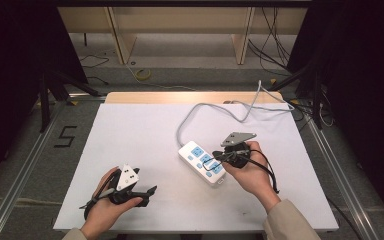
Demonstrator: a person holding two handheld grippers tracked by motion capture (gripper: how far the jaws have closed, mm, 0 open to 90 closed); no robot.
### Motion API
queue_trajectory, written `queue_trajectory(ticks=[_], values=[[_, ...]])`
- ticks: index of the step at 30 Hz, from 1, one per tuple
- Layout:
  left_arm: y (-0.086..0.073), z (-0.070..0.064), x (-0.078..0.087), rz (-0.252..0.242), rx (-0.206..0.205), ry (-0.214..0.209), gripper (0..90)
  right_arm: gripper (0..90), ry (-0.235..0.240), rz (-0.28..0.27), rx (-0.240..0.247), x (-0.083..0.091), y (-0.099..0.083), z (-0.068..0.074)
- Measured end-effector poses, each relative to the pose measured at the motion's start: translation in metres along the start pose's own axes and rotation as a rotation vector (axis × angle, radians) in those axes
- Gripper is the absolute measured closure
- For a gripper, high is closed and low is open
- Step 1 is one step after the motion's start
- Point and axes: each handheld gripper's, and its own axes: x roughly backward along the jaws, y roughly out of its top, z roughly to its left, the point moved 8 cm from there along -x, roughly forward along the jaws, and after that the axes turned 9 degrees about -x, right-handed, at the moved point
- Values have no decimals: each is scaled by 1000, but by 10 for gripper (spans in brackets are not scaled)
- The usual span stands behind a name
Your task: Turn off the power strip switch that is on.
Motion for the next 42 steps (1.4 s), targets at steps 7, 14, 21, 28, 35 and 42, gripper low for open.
queue_trajectory(ticks=[7, 14, 21, 28, 35, 42], values=[[0, 0, 0, 0, -1, 1, 184, 900, 4, 10, 2, -4, 2, 2], [0, 0, 0, -1, 1, 1, 185, 900, 8, 13, 5, -7, 5, 3], [0, 0, 0, -1, 1, 3, 186, 900, 10, 18, 10, -9, 9, 5], [0, 1, 1, -1, 0, 3, 186, 900, 12, 22, 19, -13, 16, 6], [0, 1, 1, -2, 0, 2, 186, 900, 18, 32, 26, -19, 20, 8], [0, 1, 1, -2, -2, 3, 186, 900, 18, 47, 30, -24, 24, 9]])
